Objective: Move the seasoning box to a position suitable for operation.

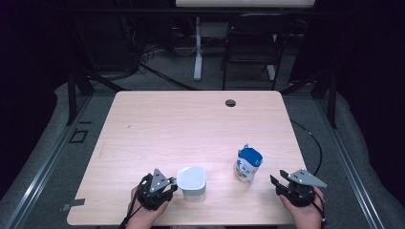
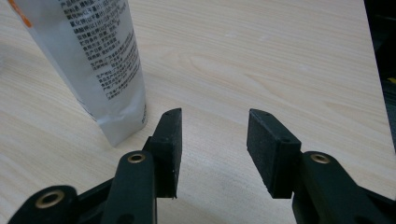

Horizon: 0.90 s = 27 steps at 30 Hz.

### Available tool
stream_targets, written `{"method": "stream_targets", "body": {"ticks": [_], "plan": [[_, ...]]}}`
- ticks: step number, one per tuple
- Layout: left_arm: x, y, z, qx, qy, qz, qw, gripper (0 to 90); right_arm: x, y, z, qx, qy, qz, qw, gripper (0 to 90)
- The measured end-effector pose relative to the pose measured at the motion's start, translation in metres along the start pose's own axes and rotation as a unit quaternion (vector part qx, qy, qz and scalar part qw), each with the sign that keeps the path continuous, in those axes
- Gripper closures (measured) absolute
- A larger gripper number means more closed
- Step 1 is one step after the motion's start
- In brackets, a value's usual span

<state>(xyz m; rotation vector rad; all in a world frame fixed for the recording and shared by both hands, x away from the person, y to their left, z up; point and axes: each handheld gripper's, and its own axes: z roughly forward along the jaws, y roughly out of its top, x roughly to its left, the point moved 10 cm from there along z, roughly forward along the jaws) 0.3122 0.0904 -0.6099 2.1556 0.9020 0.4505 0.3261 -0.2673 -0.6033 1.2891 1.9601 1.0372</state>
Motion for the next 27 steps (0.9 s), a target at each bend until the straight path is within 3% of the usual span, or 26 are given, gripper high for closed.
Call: {"method": "stream_targets", "body": {"ticks": [4,9,13,17,24,27], "plan": [[-0.001,0.0,-0.002,0.001,-0.013,-0.003,0.9999,69.0,0.0,0.002,-0.001,-0.002,-0.002,-0.001,1.0,55.8],[-0.003,0.006,-0.012,-0.002,-0.029,-0.008,0.9995,61.4,0.004,0.002,-0.001,-0.004,0.014,0.004,0.9999,59.6],[-0.004,0.01,-0.023,0.001,-0.043,-0.004,0.9991,57.5,0.007,0.001,-0.001,0.0,0.024,-0.007,0.9997,60.4],[-0.004,0.013,-0.033,-0.006,-0.058,-0.008,0.9982,57.2,0.005,0.002,-0.002,-0.006,0.017,-0.006,0.9998,59.2],[0.008,0.021,-0.045,-0.027,-0.052,-0.019,0.9981,57.4,0.006,0.004,-0.004,-0.011,0.015,-0.003,0.9998,56.9],[0.013,0.023,-0.048,-0.038,-0.049,-0.03,0.9976,57.5,0.011,0.009,-0.01,-0.016,0.022,-0.015,0.9995,56.5]]}}
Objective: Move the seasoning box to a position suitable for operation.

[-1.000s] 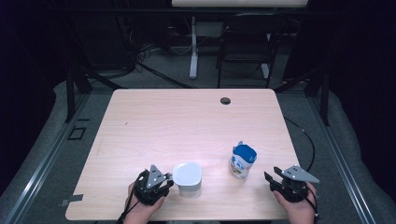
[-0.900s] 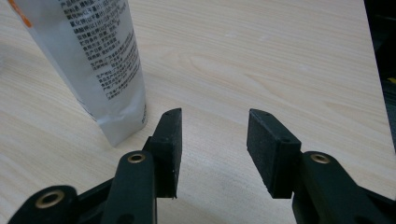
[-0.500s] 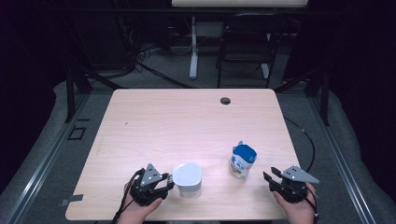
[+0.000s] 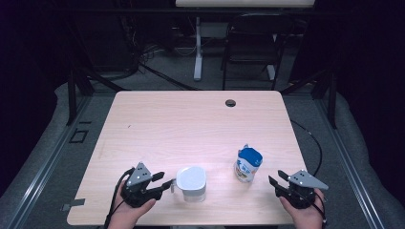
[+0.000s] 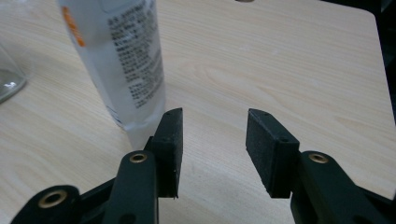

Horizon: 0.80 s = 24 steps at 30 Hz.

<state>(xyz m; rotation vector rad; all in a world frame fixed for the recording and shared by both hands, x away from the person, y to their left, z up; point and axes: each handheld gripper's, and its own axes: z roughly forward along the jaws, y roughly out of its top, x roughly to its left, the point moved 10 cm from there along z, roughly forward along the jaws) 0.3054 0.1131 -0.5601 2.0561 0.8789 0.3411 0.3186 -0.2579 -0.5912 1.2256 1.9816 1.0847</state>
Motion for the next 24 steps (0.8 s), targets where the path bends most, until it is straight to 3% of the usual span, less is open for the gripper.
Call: {"method": "stream_targets", "body": {"ticks": [4,8,10,14,17,24], "plan": [[0.003,0.002,-0.002,-0.009,0.003,-0.008,0.9999,57.5,0.008,0.004,-0.007,0.002,0.011,-0.006,0.9999,51.7],[0.005,0.004,-0.004,-0.014,0.006,-0.01,0.9998,57.5,0.014,0.004,-0.01,0.009,0.021,-0.013,0.9997,52.2],[0.006,0.005,-0.006,-0.016,0.005,-0.009,0.9998,57.5,0.018,0.008,-0.011,0.002,0.03,-0.005,0.9995,53.6],[0.007,0.008,-0.009,-0.024,0.005,-0.008,0.9997,56.9,0.022,0.013,-0.014,-0.003,0.025,-0.008,0.9997,54.3],[0.007,0.01,-0.011,-0.03,0.003,-0.008,0.9995,57.3,0.031,0.016,-0.017,0.008,0.033,-0.024,0.9991,61.3],[0.004,0.015,-0.012,-0.039,-0.007,0.0,0.9992,58.3,0.041,0.023,-0.022,0.007,0.04,-0.029,0.9987,65.7]]}}
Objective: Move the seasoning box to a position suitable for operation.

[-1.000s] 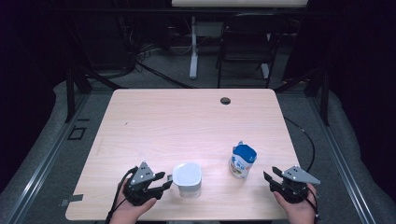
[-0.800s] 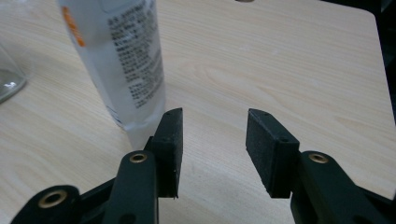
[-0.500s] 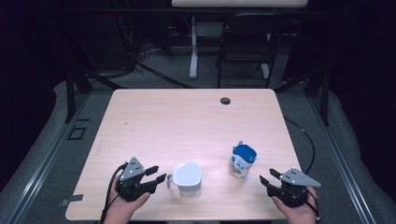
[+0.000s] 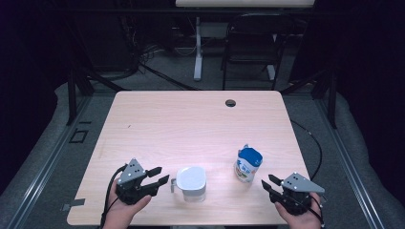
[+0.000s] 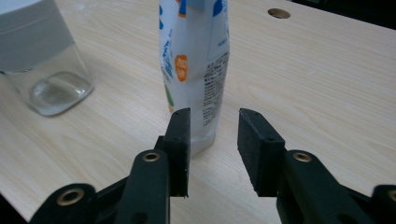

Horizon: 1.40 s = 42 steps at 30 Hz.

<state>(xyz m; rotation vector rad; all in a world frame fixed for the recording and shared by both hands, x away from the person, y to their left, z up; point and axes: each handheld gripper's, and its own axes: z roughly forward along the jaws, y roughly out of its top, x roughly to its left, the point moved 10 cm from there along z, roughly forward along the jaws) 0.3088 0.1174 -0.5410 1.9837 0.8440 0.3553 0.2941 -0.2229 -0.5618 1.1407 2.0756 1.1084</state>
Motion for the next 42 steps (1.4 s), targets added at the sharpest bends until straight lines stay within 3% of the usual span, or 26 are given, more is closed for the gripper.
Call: {"method": "stream_targets", "body": {"ticks": [4,5,9,12,15,16,17,20,27,30,39,42], "plan": [[-0.003,0.002,0.002,0.001,0.0,0.005,1.0,59.6,0.006,0.004,-0.002,-0.007,0.011,-0.003,0.9999,66.5],[-0.004,0.003,0.002,0.002,-0.003,0.006,1.0,62.8,0.01,0.007,-0.004,-0.01,0.015,-0.015,0.9997,65.6],[-0.008,0.007,0.003,0.001,0.002,0.016,0.9999,68.6,0.019,0.013,-0.004,-0.016,0.017,-0.025,0.9994,63.4],[-0.013,0.011,0.004,0.005,-0.009,0.025,0.9996,74.2,0.023,0.018,-0.005,-0.025,0.015,-0.036,0.9989,61.2],[-0.015,0.012,0.005,0.01,-0.009,0.032,0.9994,77.8,0.028,0.022,-0.008,-0.027,0.027,-0.035,0.9986,64.2],[-0.017,0.014,0.007,0.015,-0.014,0.035,0.9992,82.5,0.037,0.027,-0.012,-0.028,0.052,-0.035,0.9977,67.9],[-0.017,0.014,0.007,0.015,-0.014,0.035,0.9992,84.2,0.037,0.027,-0.012,-0.028,0.052,-0.035,0.9977,67.9],[-0.024,0.016,0.012,0.024,-0.037,0.033,0.9985,90.0,0.048,0.038,-0.014,-0.029,0.07,-0.03,0.9967,68.8],[-0.029,0.018,0.021,0.039,-0.039,0.046,0.9974,90.0,0.056,0.052,-0.004,-0.028,0.082,-0.012,0.9961,68.5],[-0.027,0.017,0.027,0.049,-0.038,0.045,0.9971,90.0,0.064,0.067,0.003,-0.028,0.085,-0.031,0.9955,68.9],[-0.026,0.018,0.032,0.067,-0.047,0.044,0.9957,90.0,0.085,0.092,0.026,-0.038,0.114,-0.038,0.9921,78.1],[-0.025,0.018,0.032,0.066,-0.049,0.041,0.9958,90.0,0.092,0.098,0.035,-0.038,0.113,-0.052,0.9915,81.6]]}}
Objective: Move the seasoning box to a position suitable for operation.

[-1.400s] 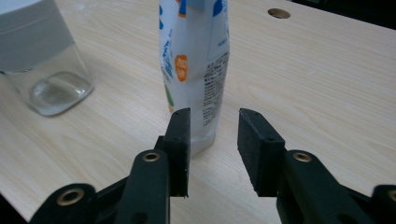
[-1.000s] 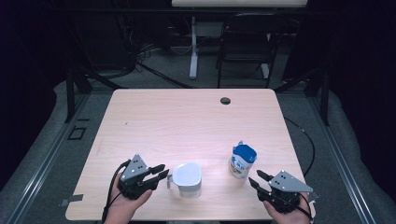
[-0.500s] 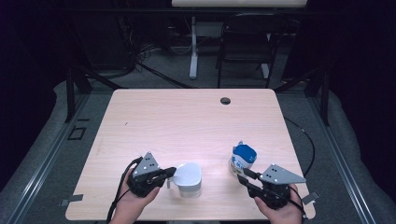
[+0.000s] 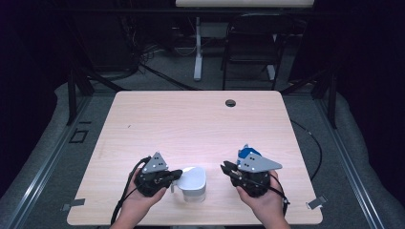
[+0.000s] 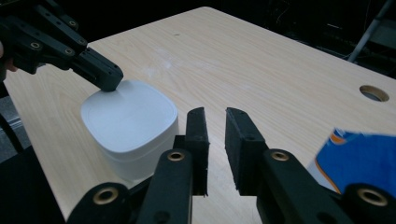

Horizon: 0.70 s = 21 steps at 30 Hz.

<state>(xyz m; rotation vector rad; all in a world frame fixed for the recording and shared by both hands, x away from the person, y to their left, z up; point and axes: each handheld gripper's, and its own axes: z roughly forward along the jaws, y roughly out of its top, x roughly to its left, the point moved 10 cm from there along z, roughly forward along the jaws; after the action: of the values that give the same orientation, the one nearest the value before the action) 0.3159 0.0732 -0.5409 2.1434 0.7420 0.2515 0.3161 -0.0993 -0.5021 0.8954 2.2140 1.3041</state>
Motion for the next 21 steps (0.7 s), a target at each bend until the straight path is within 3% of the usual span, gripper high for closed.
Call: {"method": "stream_targets", "body": {"ticks": [4,5,7,8,15,21], "plan": [[0.001,0.0,0.0,-0.001,-0.004,-0.002,1.0,90.0,0.004,0.003,0.011,0.007,0.012,-0.003,0.9999,86.4],[0.002,-0.001,-0.001,0.0,-0.001,0.001,1.0,90.0,0.011,0.001,0.018,0.015,0.038,0.007,0.9992,89.5],[0.002,-0.001,-0.002,-0.001,-0.001,0.003,1.0,90.0,0.012,0.0,0.02,0.015,0.041,0.008,0.999,90.0],[0.002,-0.002,-0.002,-0.004,-0.002,0.001,1.0,90.0,0.018,-0.007,0.026,0.033,0.051,-0.002,0.9982,90.0],[0.001,-0.003,-0.002,-0.008,0.006,0.009,0.9999,90.0,0.025,-0.033,0.037,0.066,0.052,-0.018,0.9963,90.0],[0.001,-0.003,-0.002,-0.013,0.01,0.009,0.9998,90.0,0.031,-0.038,0.04,0.056,0.058,-0.013,0.9967,89.2]]}}
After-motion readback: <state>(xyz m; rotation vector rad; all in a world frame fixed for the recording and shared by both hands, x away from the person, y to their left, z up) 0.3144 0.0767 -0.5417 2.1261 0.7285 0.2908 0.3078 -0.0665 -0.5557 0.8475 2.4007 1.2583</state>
